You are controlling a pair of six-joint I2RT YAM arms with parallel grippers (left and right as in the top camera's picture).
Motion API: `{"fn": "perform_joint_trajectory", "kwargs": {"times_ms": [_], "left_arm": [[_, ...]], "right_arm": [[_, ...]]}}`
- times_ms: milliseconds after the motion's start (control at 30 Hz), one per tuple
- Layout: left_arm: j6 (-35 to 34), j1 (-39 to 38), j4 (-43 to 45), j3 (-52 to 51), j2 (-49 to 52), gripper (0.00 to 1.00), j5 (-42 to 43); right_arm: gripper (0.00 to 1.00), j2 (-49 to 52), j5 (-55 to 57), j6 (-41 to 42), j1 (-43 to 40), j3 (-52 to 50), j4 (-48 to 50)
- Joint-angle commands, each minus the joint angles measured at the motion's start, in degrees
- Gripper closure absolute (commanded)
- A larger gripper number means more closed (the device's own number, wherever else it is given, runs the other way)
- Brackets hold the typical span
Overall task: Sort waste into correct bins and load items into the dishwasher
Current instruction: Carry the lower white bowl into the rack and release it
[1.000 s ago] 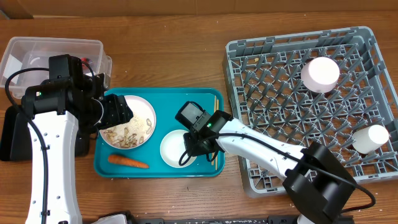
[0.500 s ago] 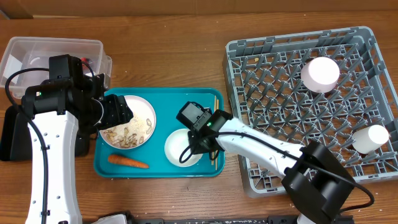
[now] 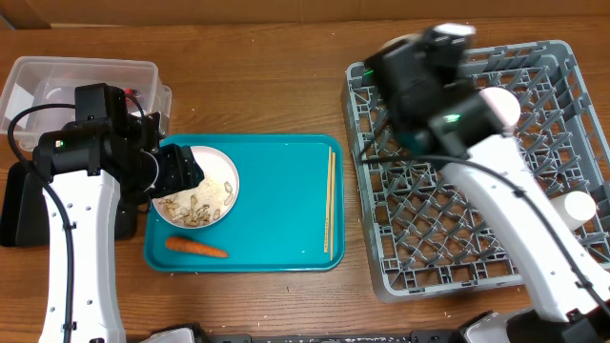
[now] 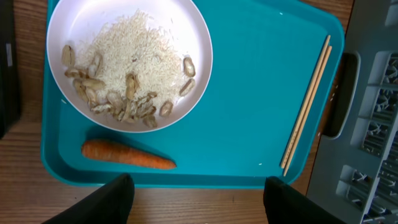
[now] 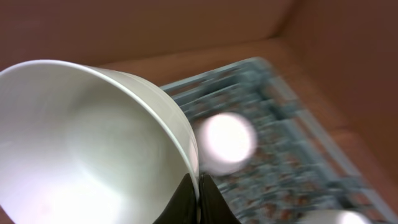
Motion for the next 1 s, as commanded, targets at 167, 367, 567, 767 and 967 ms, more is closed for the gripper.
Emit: {"fn": "perform_joint_trajectory", "kwargs": {"times_ms": [167,367,567,767,967], "left_arm": [[-0.6,0.2,0.6,0.4,-0.2,0.31,-0.1],[-0.6,0.2,0.5,0.4,-0.2,0.31,-0.1],[-0.6,0.2,0.1,0.4,-0.2,0.31,-0.1],[-0.6,0.2,-0.3,0.4,-0.2,0.31,-0.1],[-0.6,0.2,-0.4,0.4,-0.2,0.31,-0.1]], "right_arm": [[0.96,5.6,17.9,5.0,-11.7,-4.4,0.0],[0.96,13.5,19.5,6.5,-13.1,-5.8,0.5],[0.96,20.7,16.3,6.5,-11.1,-5.9,0.2],[0.96,24.7,11.6,10.5,-8.9,-5.9,-2.6],[0.96,25.0,8.3,11.6,-4.5,-5.9,-3.3]]}}
